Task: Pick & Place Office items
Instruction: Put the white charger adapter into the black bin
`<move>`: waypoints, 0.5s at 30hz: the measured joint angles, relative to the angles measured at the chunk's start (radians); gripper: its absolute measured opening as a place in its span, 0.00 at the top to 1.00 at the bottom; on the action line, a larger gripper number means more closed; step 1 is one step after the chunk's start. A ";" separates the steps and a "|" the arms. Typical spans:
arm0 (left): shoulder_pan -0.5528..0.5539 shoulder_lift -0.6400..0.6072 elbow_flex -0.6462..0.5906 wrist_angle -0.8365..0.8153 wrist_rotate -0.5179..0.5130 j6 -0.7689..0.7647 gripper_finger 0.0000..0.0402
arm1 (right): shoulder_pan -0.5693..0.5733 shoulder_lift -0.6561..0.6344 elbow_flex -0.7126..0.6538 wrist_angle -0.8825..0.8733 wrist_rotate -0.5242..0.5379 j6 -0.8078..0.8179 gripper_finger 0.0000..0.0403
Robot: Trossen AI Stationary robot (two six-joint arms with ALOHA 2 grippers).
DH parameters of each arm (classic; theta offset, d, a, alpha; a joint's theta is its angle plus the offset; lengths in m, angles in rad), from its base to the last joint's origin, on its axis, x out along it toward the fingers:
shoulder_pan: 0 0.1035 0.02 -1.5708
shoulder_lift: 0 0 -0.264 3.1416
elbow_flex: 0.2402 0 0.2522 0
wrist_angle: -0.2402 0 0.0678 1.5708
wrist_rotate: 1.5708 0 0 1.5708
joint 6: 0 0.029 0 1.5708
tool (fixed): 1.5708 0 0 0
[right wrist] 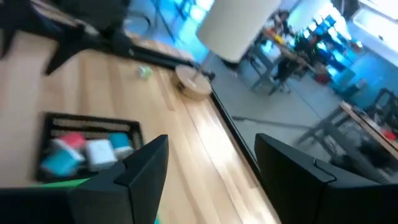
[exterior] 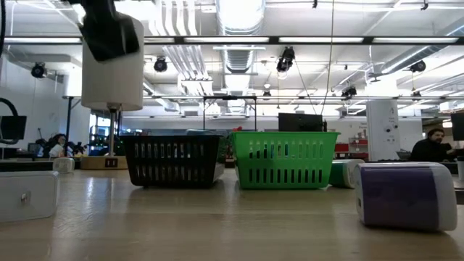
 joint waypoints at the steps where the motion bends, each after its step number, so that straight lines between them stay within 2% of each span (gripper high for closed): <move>1: -0.023 -0.029 0.001 0.003 -0.017 -0.016 0.48 | 0.036 -0.008 0.002 -0.007 0.012 0.019 0.41; 4: -0.110 -0.108 0.003 0.019 -0.103 -0.073 0.48 | 0.149 -0.032 0.003 -0.029 0.004 0.120 0.41; 8: -0.265 -0.175 -0.005 0.093 -0.308 -0.147 0.48 | 0.263 -0.028 0.003 -0.034 -0.015 0.288 0.41; 11: -0.387 -0.176 -0.006 0.193 -0.478 -0.151 0.48 | 0.302 0.005 0.003 -0.034 -0.028 0.377 0.41; 15: -0.516 -0.119 -0.006 0.374 -0.623 -0.080 0.48 | 0.316 0.064 0.003 -0.032 -0.108 0.455 0.41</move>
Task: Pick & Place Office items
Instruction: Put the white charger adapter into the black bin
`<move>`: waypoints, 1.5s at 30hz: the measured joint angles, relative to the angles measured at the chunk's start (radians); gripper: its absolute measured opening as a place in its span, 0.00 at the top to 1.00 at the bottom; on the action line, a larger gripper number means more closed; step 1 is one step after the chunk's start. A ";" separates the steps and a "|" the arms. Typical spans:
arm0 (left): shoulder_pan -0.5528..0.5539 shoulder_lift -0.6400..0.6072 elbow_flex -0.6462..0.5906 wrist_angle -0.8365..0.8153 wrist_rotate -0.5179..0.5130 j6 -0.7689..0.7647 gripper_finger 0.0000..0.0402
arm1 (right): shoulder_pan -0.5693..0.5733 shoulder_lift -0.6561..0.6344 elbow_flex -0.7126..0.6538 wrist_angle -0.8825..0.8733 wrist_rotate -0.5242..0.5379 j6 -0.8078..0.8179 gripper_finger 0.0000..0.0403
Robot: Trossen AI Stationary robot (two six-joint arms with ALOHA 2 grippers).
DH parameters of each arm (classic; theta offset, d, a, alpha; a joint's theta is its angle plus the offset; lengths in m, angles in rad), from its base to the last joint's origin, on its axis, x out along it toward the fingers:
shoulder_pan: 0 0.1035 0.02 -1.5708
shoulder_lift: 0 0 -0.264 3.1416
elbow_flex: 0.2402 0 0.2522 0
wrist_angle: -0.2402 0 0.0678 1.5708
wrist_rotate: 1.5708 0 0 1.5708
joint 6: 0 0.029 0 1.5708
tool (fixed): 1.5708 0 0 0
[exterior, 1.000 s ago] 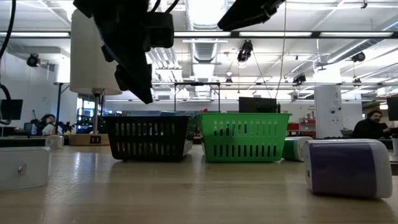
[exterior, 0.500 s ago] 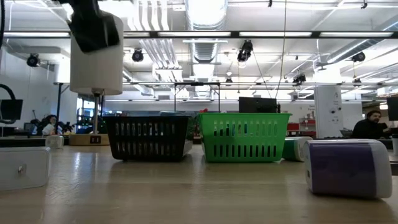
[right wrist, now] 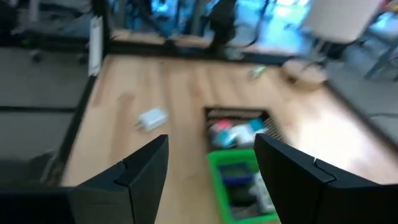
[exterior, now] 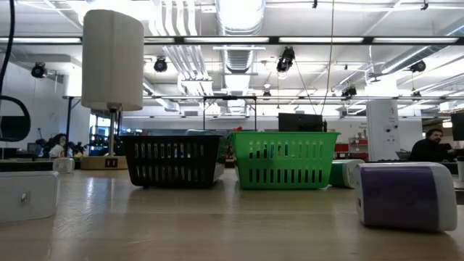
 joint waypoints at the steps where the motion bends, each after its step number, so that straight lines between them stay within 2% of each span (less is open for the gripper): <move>1: -0.020 0.021 0.000 0.048 -0.024 0.022 0.48 | 0.000 0.015 0.001 -0.001 -0.035 0.008 0.41; 4: -0.060 0.086 0.000 0.158 -0.062 0.084 0.48 | 0.000 0.072 0.010 0.005 -0.125 0.011 0.41; 7: -0.068 0.150 0.000 0.194 -0.066 0.098 0.48 | 0.001 0.121 0.033 0.008 -0.167 0.010 0.41; 14: -0.064 0.264 -0.001 0.153 -0.071 0.029 0.48 | 0.005 0.255 0.096 0.007 -0.169 -0.019 0.41; 16: -0.059 0.267 -0.001 0.084 -0.069 -0.040 0.48 | 0.005 0.286 0.120 0.005 -0.168 -0.020 0.41; 20: -0.048 0.254 0.015 -0.174 -0.052 -0.218 0.48 | 0.005 0.328 0.173 -0.013 -0.168 -0.046 0.41; 24: -0.024 0.231 0.051 -0.398 -0.004 -0.244 0.48 | 0.005 0.341 0.224 -0.030 -0.164 -0.100 0.41; 29: 0.026 0.233 0.108 -0.563 0.066 -0.025 0.48 | 0.005 0.343 0.237 -0.031 -0.160 -0.159 0.41; 37: 0.077 0.269 0.116 -0.574 0.095 0.493 0.48 | 0.005 0.343 0.221 -0.036 -0.138 -0.164 0.41; 40: 0.093 0.282 0.116 -0.568 0.098 0.592 0.48 | 0.005 0.343 0.221 -0.035 -0.138 -0.117 0.41; 45: 0.126 0.321 0.116 -0.552 0.144 0.649 0.48 | 0.005 0.343 0.221 -0.036 -0.113 -0.026 0.41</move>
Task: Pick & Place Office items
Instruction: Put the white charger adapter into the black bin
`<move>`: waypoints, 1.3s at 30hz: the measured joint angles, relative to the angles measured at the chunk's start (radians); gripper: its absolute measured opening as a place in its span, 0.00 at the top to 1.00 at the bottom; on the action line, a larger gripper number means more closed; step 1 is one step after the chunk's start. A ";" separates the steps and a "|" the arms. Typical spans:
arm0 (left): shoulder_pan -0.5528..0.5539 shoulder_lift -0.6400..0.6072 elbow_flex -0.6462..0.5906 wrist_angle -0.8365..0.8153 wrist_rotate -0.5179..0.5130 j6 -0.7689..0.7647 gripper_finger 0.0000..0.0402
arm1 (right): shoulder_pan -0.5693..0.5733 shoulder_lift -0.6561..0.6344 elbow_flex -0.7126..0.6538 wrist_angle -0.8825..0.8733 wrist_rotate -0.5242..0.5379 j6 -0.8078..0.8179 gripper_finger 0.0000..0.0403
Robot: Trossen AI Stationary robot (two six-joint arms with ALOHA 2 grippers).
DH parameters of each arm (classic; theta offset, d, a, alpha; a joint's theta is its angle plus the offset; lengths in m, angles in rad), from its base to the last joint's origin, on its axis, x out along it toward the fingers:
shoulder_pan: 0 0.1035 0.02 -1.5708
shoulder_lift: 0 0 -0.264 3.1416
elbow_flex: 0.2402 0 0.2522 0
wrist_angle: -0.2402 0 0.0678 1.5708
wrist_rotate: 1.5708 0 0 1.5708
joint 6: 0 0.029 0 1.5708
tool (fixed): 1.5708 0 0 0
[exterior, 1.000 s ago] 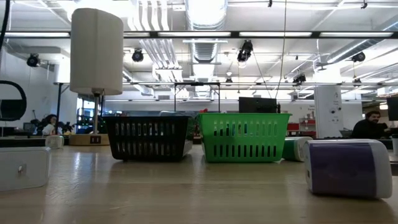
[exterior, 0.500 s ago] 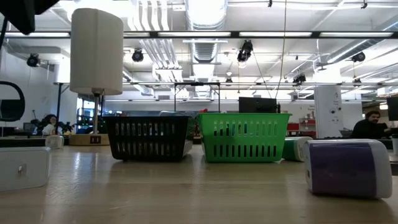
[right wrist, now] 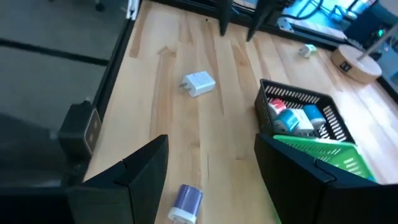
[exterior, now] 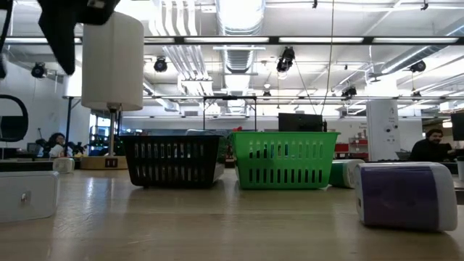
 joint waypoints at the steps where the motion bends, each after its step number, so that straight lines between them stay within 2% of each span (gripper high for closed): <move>1: 0.005 0.011 0.000 0.004 0.015 0.014 0.48 | 0.000 0.000 0.000 -0.001 0.002 0.019 0.41; 6: 0.030 0.076 0.000 0.003 0.078 0.129 0.48 | 0.000 0.000 -0.001 -0.002 0.027 0.086 0.41; 12: 0.037 0.120 0.000 0.012 0.091 0.235 0.48 | 0.000 0.000 -0.001 -0.002 0.029 0.113 0.41; 21: 0.038 0.149 0.000 0.150 0.213 0.271 0.48 | 0.000 0.000 -0.001 -0.018 0.035 0.100 0.41; 39: 0.054 0.214 -0.001 0.206 0.215 0.281 0.48 | 0.000 -0.001 -0.002 -0.045 0.034 0.103 0.41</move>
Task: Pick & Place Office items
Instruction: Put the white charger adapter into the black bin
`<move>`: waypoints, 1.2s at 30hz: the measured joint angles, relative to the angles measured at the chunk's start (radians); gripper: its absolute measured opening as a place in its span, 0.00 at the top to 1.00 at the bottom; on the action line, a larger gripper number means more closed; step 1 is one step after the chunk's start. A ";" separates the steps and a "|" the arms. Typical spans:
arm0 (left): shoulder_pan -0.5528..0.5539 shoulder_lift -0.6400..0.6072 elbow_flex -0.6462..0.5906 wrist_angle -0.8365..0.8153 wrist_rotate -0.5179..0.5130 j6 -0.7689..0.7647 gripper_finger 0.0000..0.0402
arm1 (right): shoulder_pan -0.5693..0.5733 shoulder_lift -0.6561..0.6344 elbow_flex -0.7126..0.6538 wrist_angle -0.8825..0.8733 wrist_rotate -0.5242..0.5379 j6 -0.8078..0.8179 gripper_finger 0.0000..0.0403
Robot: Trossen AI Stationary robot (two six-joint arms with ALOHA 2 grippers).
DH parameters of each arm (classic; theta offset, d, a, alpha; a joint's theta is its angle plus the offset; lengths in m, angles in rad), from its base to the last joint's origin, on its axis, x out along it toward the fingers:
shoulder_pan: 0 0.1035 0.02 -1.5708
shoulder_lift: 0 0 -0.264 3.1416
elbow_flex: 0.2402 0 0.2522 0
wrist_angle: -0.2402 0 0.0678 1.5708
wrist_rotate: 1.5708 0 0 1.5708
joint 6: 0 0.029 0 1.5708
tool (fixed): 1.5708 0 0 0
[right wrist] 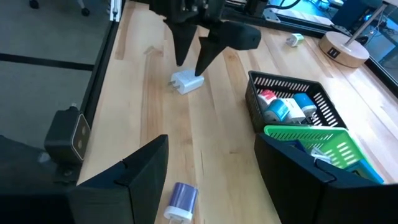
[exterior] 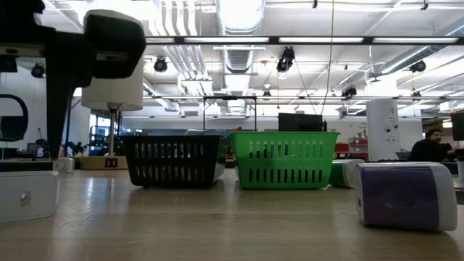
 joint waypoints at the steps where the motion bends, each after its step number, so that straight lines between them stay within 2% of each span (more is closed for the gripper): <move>1: 0.002 0.005 0.000 0.000 0.000 0.000 0.48 | 0.000 0.000 0.000 0.000 0.000 0.000 0.41; 25: 0.023 0.087 0.003 0.016 0.019 0.033 0.49 | 0.000 0.000 0.000 0.003 -0.003 0.018 0.41; 28: 0.024 0.072 0.000 0.025 0.019 0.034 0.52 | 0.000 0.000 0.000 0.003 -0.003 0.019 0.41; 32: 0.026 0.065 0.010 0.054 0.023 0.032 0.61 | 0.000 0.000 0.000 0.003 -0.007 0.019 0.41; 36: 0.029 0.063 0.022 0.049 0.027 0.030 0.61 | 0.000 0.001 0.000 0.004 -0.007 0.020 0.41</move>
